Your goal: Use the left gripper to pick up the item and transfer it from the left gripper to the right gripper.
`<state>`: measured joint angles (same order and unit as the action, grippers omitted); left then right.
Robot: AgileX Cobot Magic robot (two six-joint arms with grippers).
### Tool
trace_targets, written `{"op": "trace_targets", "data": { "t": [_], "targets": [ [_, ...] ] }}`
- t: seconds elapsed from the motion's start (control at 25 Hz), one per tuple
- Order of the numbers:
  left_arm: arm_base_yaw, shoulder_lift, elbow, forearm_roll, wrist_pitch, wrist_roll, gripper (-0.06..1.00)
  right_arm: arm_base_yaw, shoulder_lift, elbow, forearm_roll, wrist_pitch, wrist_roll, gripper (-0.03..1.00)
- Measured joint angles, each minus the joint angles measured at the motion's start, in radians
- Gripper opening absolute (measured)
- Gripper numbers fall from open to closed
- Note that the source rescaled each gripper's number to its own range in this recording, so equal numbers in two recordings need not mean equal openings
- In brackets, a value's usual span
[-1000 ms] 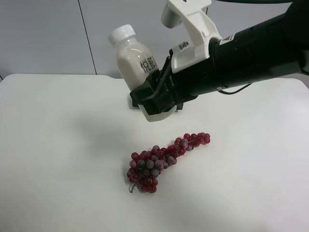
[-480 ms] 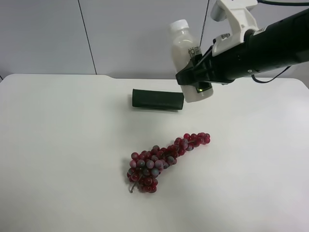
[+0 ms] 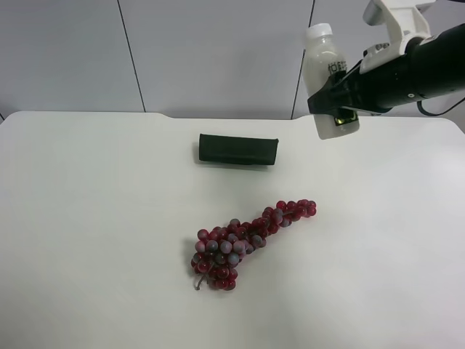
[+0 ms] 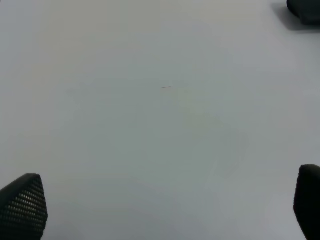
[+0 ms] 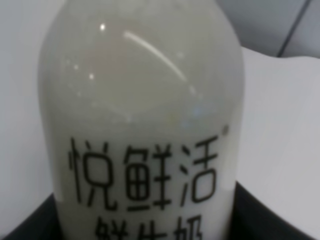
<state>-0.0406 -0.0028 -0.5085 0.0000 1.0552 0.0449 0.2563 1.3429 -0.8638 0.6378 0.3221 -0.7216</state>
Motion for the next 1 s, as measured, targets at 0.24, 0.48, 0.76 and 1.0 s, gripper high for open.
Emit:
{"op": "trace_targets", "data": {
  "t": [0.24,0.48,0.76,1.0],
  "targets": [
    [0.0,0.0,0.0,0.0,0.0,0.0,1.0,-0.13,0.023,0.004,-0.006,0.011,-0.011,0.0],
    [0.0,0.0,0.0,0.0,0.0,0.0,1.0,-0.22,0.096,0.085,-0.007,0.014,-0.055,0.0],
    [0.0,0.0,0.0,0.0,0.0,0.0,1.0,-0.244,0.209,0.139,-0.015,-0.049,-0.08,0.0],
    [0.0,0.0,0.0,0.0,0.0,0.0,1.0,-0.244,0.328,0.139,-0.014,-0.088,-0.082,0.0]
  ]
}}
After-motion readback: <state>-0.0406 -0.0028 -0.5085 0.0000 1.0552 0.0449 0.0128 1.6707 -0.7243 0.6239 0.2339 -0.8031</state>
